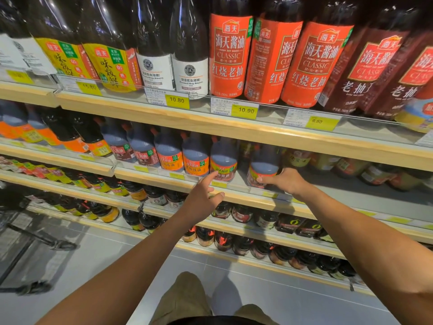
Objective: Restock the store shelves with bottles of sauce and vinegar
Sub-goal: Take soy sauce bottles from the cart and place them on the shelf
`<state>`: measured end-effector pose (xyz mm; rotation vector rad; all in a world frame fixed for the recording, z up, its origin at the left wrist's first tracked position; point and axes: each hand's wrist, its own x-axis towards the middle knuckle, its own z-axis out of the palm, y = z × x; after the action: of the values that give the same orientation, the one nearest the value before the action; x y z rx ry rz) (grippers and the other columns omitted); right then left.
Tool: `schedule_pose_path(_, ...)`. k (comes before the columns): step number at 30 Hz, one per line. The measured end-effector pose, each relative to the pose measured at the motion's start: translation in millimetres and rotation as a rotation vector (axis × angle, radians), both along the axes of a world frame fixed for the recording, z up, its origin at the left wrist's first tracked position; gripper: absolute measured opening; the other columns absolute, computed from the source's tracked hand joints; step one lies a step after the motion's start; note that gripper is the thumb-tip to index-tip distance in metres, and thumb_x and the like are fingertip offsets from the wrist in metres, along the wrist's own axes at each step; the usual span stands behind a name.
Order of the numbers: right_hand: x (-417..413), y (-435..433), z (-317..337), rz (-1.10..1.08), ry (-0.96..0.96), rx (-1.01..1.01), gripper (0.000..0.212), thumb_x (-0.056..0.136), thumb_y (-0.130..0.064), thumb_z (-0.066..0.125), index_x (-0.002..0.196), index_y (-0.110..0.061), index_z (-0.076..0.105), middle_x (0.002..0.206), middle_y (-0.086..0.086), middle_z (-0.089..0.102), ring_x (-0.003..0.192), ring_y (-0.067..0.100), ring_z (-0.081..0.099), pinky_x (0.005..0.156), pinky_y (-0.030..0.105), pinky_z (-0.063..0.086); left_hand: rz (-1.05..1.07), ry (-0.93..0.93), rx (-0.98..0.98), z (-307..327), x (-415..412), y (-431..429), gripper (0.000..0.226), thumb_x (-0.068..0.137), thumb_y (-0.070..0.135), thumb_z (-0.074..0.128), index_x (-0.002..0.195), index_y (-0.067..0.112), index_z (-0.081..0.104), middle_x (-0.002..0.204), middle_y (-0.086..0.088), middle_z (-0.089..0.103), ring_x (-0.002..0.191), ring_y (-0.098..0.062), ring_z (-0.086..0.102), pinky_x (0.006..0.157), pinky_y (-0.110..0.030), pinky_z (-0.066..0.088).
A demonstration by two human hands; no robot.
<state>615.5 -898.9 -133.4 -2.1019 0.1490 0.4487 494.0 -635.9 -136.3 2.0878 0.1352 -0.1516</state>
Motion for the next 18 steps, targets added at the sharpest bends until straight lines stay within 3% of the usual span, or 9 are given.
schedule_pose_path(2,-0.1,-0.7,0.2,-0.007,0.01,0.027,0.029,0.065,-0.03,0.096,0.072,-0.02,0.07,0.048,-0.022,0.062,0.043,-0.011,0.056,0.039,0.005,0.036,0.001,-0.003,0.01,0.4,1.7,-2.3,0.067,0.098,0.029,0.065,0.157,0.032,0.034,0.159,-0.003,0.042,0.136,-0.018,0.051,0.097,-0.05,0.058)
schedule_pose_path(4,0.3,-1.7,-0.8,-0.003,0.01,0.052,0.032,0.066,-0.028,0.096,0.087,-0.015,0.076,0.068,-0.016,0.072,0.053,-0.009,0.063,0.044,0.005,0.042,-0.005,-0.013,0.029,0.2,3.8,-4.0,0.066,0.099,0.027,0.064,0.158,0.029,0.034,0.162,-0.001,0.036,0.135,-0.019,0.052,0.098,-0.047,0.057)
schedule_pose_path(6,-0.5,-1.7,-1.0,0.013,0.004,0.057,0.04,0.067,-0.028,0.095,0.099,-0.016,0.075,0.089,-0.007,0.074,0.066,-0.006,0.067,0.05,0.005,0.045,-0.006,-0.021,0.048,-1.1,6.6,-5.0,0.067,0.099,0.026,0.064,0.159,0.026,0.034,0.165,0.002,0.031,0.133,-0.019,0.053,0.097,-0.04,0.056)
schedule_pose_path(10,0.5,-0.4,-3.0,0.028,-0.028,0.032,0.045,0.069,-0.031,0.094,0.106,-0.016,0.075,0.098,-0.003,0.073,0.081,-0.004,0.064,0.054,0.003,0.044,0.001,-0.017,0.065,-4.1,13.1,-5.6,0.068,0.098,0.024,0.065,0.159,0.024,0.034,0.165,0.001,0.031,0.129,-0.019,0.055,0.088,-0.023,0.043)
schedule_pose_path(13,0.4,1.4,-5.4,0.047,-0.043,0.038,0.049,0.07,-0.029,0.094,0.112,-0.013,0.074,0.102,0.0,0.073,0.087,0.002,0.066,0.06,0.005,0.046,0.004,-0.008,0.061,-6.1,15.4,-4.8,0.068,0.098,0.025,0.065,0.159,0.026,0.033,0.165,0.002,0.031,0.126,-0.016,0.055,0.09,-0.026,0.043)
schedule_pose_path(15,-0.8,4.2,-4.7,0.058,-0.039,0.05,0.049,0.071,-0.027,0.093,0.114,-0.011,0.074,0.105,0.002,0.074,0.091,0.008,0.068,0.07,0.014,0.049,0.0,-0.009,0.062,-7.2,15.6,-4.1,0.068,0.099,0.026,0.064,0.159,0.027,0.033,0.165,0.004,0.03,0.125,-0.014,0.055,0.092,-0.028,0.042)
schedule_pose_path(18,0.4,10.4,-5.8,0.06,-0.006,0.061,0.032,0.073,-0.023,0.092,0.098,-0.016,0.074,0.099,0.002,0.075,0.077,0.002,0.071,0.062,0.012,0.05,-0.003,-0.002,0.085,-8.3,16.2,-2.3,0.067,0.099,0.025,0.061,0.16,0.027,0.032,0.165,0.005,0.032,0.136,-0.016,0.05,0.106,-0.036,0.044)
